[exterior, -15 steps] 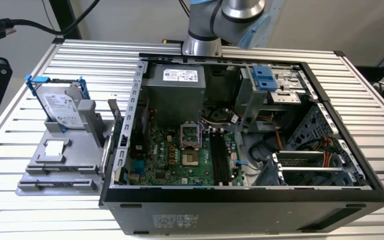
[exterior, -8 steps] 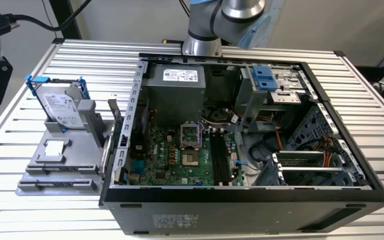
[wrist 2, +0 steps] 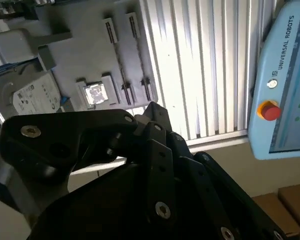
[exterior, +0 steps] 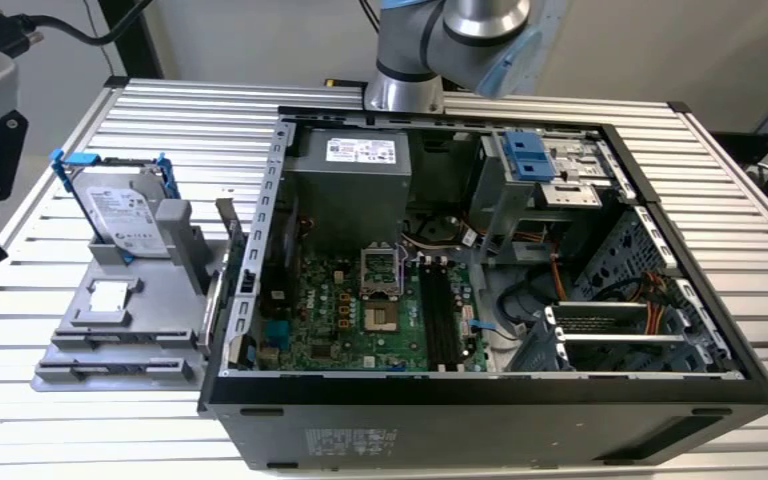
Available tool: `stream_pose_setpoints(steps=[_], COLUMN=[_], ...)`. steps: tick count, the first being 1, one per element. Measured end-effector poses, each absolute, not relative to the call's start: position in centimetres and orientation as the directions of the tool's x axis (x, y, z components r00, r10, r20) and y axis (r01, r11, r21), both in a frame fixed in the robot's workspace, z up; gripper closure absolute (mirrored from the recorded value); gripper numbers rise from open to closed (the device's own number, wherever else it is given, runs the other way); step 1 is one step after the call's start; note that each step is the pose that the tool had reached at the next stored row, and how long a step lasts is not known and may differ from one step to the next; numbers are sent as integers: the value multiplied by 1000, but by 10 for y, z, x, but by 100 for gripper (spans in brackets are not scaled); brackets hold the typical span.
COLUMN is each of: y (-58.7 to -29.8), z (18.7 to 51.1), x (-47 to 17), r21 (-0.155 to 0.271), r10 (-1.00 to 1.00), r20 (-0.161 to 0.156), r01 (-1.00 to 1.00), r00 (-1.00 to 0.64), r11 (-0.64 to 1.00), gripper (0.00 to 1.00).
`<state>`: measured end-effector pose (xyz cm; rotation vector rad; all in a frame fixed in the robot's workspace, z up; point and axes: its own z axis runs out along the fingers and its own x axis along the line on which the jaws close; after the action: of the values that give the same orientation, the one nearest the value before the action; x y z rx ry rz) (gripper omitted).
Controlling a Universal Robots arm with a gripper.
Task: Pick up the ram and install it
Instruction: 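Pick up the ram and move it above insertion slot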
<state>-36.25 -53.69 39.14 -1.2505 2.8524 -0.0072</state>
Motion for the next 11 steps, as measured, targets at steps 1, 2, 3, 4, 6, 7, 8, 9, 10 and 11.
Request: stream_pose_setpoints(steps=[1,2,3,4,6,7,8,9,10,11], y=[-537,-537,-537,-537,-537,-537,-537,-537,-537,-537], z=[391,391,391,391,391,391,391,391,390,390], x=[-362,-362,-362,-362,-362,-363,-362,-362,-362,-362], r21=[-3,9,21,30,38,39,40,41,42,44], r10=[-740,-744,-749,-754,-770,-779,-789,-798,-806,-814], r20=[-36,-49,-62,-73,-82,-83,-84,-86,-88,-90], r01=[-740,-745,-751,-757,-774,-783,-793,-802,-811,-819], r00=[-672,-666,-660,-653,-633,-622,-609,-597,-585,-574], r11=[673,667,660,652,633,621,608,596,584,572], gripper=[100,100,100,100,100,100,100,100,100,100])
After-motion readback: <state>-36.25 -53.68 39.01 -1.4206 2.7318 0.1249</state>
